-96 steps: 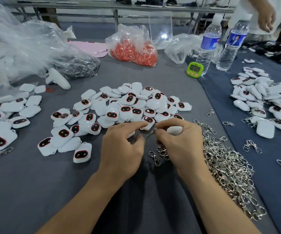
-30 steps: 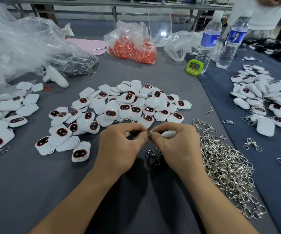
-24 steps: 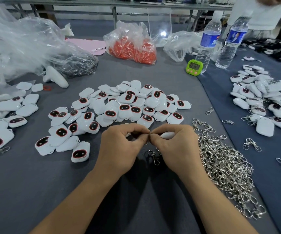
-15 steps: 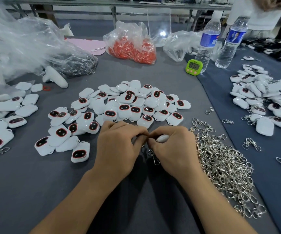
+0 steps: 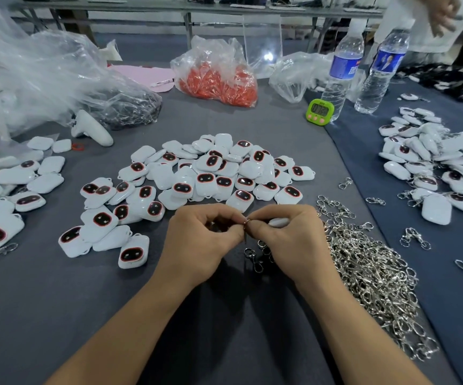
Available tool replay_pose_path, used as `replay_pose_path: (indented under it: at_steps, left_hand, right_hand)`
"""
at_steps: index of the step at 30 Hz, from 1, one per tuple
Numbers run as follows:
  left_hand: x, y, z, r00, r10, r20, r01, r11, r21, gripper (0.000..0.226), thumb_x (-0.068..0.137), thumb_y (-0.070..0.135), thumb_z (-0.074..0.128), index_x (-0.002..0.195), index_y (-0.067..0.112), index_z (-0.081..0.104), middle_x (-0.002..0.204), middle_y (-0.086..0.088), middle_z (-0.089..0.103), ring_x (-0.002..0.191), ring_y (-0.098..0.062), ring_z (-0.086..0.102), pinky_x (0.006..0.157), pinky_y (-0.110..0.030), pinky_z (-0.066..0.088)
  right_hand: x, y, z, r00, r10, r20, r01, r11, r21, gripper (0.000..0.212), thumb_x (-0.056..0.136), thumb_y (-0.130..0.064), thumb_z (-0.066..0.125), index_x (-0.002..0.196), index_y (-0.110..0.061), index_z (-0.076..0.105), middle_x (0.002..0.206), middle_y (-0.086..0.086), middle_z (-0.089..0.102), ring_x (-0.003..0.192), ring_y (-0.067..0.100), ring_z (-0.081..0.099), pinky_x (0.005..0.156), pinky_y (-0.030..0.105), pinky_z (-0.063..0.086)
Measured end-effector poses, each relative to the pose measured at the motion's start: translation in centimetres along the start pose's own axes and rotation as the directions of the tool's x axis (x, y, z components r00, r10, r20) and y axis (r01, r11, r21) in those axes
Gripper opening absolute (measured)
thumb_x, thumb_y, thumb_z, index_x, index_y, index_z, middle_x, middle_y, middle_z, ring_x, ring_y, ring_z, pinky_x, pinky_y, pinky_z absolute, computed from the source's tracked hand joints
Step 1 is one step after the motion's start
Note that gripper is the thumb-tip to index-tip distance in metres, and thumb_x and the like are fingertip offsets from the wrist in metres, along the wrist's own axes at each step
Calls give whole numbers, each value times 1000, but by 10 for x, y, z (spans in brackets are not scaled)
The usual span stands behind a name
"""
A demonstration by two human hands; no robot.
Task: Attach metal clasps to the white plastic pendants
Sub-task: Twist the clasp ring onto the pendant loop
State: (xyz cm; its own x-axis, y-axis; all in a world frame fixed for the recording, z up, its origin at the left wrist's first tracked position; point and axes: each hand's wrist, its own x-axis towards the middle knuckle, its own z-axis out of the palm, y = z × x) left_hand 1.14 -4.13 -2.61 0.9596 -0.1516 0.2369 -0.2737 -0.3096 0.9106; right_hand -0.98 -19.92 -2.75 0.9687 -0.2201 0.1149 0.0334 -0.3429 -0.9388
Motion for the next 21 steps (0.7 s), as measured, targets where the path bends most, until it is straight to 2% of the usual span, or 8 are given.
replay_pose_path:
  at_steps: [3, 5, 10, 13, 15, 16, 18, 21]
  left_hand:
    - [2, -1, -2, 999, -28, 33, 29, 999, -37, 12, 63, 34, 75, 74, 39, 78, 68, 8, 73, 58, -11, 62, 56, -24, 49]
    - [2, -1, -4, 998, -24, 51, 26, 999, -31, 14, 59, 41, 72, 72, 38, 78, 64, 5, 71, 56, -10, 58, 55, -26, 47]
    - [2, 0, -8, 995, -36, 97, 35, 999, 4, 14, 58, 35, 70, 69, 36, 78, 62, 1, 70, 55, -10, 54, 55, -26, 45]
    - [0, 2, -9, 997, -27, 74, 24, 999, 42, 11, 60, 30, 72, 69, 35, 77, 61, 4, 70, 53, -5, 56, 54, -21, 47]
    - [-2, 4, -9, 998, -9, 58, 5, 998, 66, 12, 62, 27, 73, 71, 34, 77, 60, 9, 70, 51, -1, 55, 52, -15, 45]
    - [-2, 5, -8, 999, 4, 53, -8, 997, 82, 13, 63, 27, 74, 72, 35, 77, 61, 10, 70, 50, 0, 55, 52, -13, 44]
    - [-4, 7, -8, 998, 34, 49, -39, 992, 119, 15, 63, 28, 74, 74, 38, 76, 63, 13, 70, 51, -1, 58, 54, -12, 45]
    - [-8, 8, -7, 994, 99, 45, -105, 977, 184, 18, 63, 30, 76, 78, 39, 76, 67, 14, 70, 61, -9, 65, 57, -20, 50]
  right_hand:
    - [1, -1, -4, 997, 13, 70, -15, 999, 34, 12, 70, -24, 77, 74, -36, 80, 54, -10, 66, 52, 1, 55, 56, 22, 44]
    - [2, -2, -7, 993, 24, 115, -30, 998, 47, 11, 67, -28, 76, 74, -35, 80, 59, -5, 70, 54, 5, 59, 58, 25, 48]
    - [2, -4, -9, 982, 41, 182, -44, 999, 14, 11, 65, -32, 75, 75, -35, 80, 62, 1, 72, 56, 8, 57, 60, 31, 48]
    - [0, -6, -10, 984, 37, 176, -37, 999, 0, 10, 67, -33, 76, 76, -32, 80, 64, 3, 72, 58, 10, 59, 60, 35, 53]
    - [-2, -7, -10, 992, -22, 124, 28, 998, -50, 8, 72, -24, 78, 75, -31, 80, 61, 4, 71, 53, 17, 58, 55, 32, 51]
    - [-3, -7, -11, 993, -61, 101, 69, 994, -84, 13, 74, -19, 78, 74, -31, 79, 60, 4, 69, 53, 21, 57, 52, 31, 50]
    - [-4, -8, -11, 991, -96, 92, 107, 987, -121, 21, 76, -11, 77, 73, -32, 77, 57, 3, 67, 50, 16, 53, 51, 28, 48]
    - [-4, -9, -10, 992, -73, 102, 85, 989, -119, 25, 75, -4, 75, 70, -29, 77, 56, 1, 67, 50, 5, 51, 51, 24, 45]
